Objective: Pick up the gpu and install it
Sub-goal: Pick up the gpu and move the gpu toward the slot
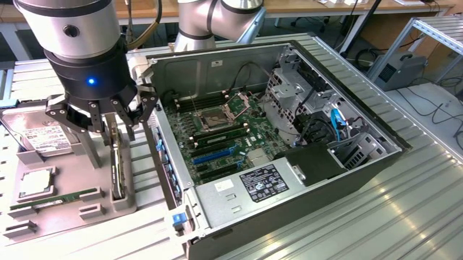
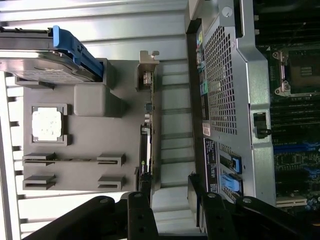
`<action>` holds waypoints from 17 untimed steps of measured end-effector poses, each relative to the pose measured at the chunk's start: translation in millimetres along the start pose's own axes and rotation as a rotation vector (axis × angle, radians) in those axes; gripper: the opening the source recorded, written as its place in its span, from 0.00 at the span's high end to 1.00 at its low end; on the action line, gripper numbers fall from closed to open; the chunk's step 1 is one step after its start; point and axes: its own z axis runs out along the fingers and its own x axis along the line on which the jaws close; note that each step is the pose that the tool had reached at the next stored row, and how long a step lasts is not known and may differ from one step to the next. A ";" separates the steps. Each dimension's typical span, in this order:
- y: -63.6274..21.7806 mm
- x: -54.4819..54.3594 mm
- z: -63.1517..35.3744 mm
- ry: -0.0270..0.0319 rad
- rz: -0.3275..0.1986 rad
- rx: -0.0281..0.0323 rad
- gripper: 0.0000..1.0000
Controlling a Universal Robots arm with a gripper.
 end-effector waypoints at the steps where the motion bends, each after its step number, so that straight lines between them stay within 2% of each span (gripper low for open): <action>1: 0.0 0.0 0.9 0.0000 0.000 0.0000 0.58; 17: -0.3 0.2 7.5 -0.0001 0.000 0.0000 0.58</action>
